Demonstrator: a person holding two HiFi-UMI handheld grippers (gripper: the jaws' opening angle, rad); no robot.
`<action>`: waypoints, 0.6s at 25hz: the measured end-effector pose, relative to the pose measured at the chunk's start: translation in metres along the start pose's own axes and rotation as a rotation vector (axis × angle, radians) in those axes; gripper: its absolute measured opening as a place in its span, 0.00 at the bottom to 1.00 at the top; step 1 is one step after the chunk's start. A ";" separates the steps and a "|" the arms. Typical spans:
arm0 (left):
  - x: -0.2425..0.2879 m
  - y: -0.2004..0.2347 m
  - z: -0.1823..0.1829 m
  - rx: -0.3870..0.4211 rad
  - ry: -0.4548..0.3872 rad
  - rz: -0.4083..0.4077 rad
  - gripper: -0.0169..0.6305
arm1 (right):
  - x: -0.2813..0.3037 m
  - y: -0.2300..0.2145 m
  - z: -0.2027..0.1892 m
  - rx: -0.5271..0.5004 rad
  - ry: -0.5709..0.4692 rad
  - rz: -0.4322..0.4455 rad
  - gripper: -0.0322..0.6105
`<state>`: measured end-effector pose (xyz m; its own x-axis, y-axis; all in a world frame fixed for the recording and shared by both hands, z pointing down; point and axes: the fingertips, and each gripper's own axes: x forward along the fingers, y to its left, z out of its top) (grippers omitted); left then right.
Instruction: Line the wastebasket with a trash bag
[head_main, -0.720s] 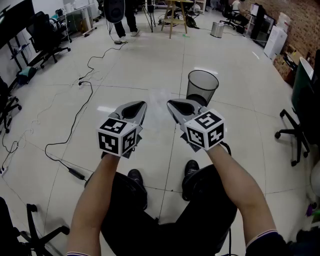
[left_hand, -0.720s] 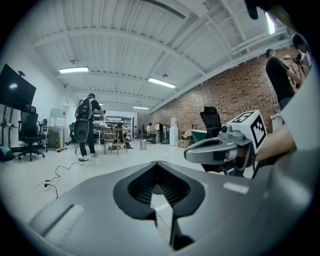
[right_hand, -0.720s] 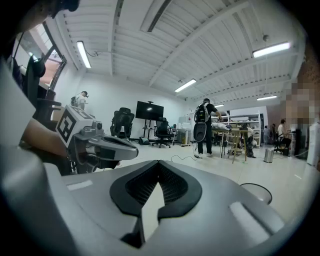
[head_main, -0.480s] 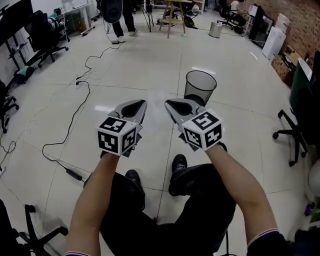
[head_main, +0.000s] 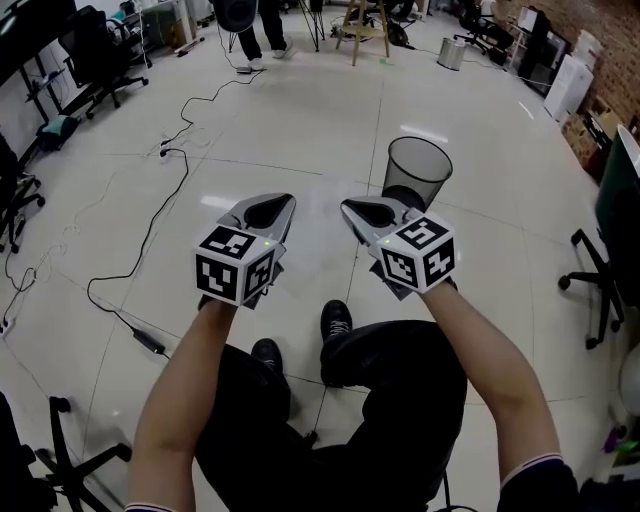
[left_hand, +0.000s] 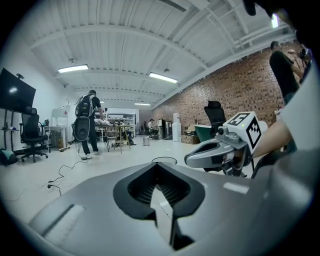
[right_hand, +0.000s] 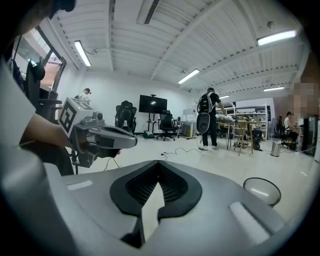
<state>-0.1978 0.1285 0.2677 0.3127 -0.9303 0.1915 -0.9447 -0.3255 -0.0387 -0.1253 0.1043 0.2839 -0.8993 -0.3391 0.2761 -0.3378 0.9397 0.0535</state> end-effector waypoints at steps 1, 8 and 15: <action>0.002 0.004 -0.002 -0.004 0.007 0.010 0.04 | 0.004 -0.003 -0.003 0.004 0.004 0.011 0.05; 0.023 0.031 -0.016 0.048 0.074 0.070 0.04 | 0.034 -0.016 -0.025 0.005 0.048 0.110 0.05; 0.042 0.057 -0.076 0.012 0.120 0.112 0.04 | 0.084 -0.016 -0.083 0.070 0.110 0.183 0.07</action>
<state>-0.2462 0.0839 0.3477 0.1906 -0.9343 0.3014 -0.9715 -0.2235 -0.0785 -0.1725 0.0650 0.3861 -0.9128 -0.1528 0.3788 -0.1941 0.9783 -0.0731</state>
